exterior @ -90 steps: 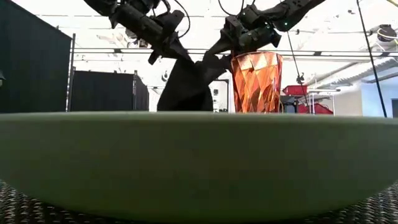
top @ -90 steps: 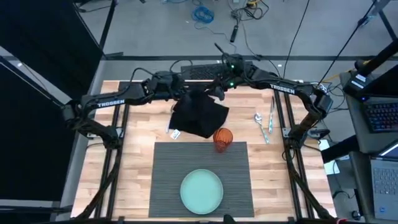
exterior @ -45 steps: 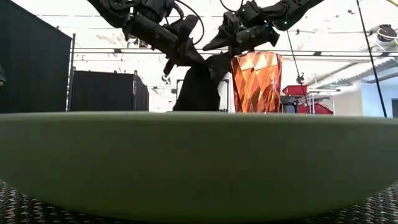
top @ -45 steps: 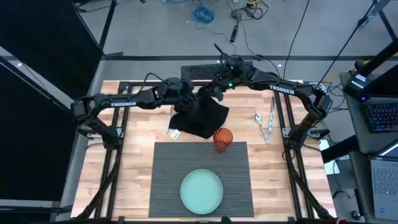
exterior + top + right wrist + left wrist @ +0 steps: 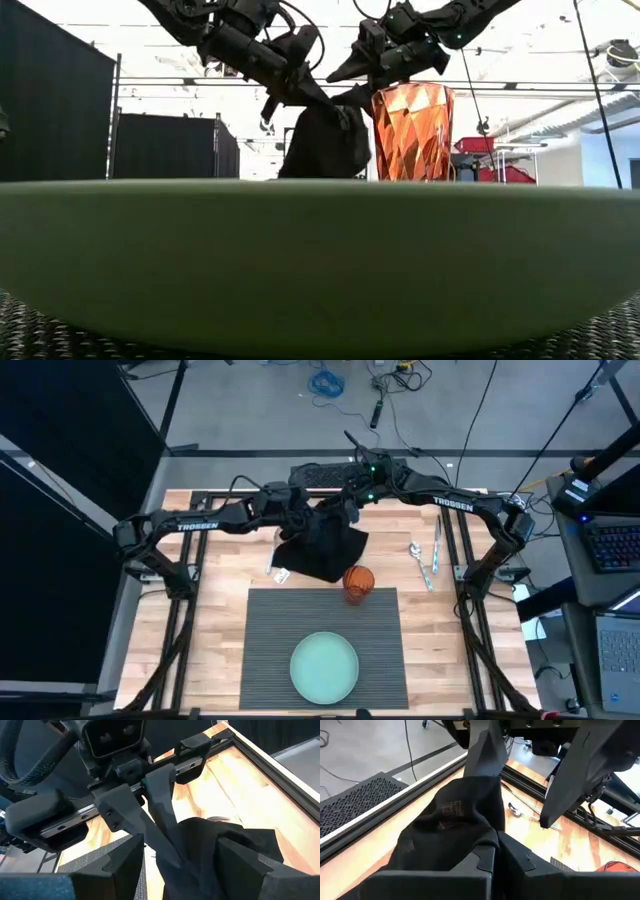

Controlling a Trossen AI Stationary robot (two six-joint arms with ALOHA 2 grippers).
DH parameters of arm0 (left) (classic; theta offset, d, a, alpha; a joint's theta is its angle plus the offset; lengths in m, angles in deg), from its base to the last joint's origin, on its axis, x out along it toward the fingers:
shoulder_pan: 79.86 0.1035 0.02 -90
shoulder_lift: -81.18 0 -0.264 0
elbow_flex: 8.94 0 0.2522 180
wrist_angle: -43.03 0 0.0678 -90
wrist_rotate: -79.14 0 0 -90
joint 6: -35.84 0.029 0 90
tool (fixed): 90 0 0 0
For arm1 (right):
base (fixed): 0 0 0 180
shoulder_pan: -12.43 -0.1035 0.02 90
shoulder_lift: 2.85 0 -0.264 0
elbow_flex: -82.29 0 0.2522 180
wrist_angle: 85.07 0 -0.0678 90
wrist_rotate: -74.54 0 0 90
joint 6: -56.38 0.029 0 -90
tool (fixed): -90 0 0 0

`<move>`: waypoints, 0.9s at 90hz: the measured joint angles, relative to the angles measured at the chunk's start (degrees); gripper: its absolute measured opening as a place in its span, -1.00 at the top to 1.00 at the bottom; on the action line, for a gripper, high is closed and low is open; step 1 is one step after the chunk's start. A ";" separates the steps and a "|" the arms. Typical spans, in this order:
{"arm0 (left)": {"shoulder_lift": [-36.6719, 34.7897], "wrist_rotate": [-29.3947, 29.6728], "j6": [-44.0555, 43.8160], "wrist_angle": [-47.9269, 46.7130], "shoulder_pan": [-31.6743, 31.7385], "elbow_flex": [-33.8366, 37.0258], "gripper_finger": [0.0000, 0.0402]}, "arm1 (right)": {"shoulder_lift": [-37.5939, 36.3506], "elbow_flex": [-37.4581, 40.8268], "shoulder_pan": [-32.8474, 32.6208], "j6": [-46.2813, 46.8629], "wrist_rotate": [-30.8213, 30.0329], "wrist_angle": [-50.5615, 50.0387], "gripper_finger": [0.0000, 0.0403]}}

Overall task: Set table place
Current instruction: Fold the black napkin

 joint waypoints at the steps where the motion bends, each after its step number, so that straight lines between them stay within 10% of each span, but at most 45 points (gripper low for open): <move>1: -0.01 0.15 0.00 -0.05 0.05 0.00 1.00 | 0.00 0.00 0.00 -0.08 0.00 0.01 -0.05; 36: -0.01 2.32 -1.29 0.15 1.80 0.00 1.00 | -0.11 0.00 0.00 -1.62 -0.44 0.23 0.94; 81: -0.01 2.32 -1.73 0.17 1.80 0.02 1.00 | -2.62 -0.75 0.02 0.48 1.52 6.46 1.00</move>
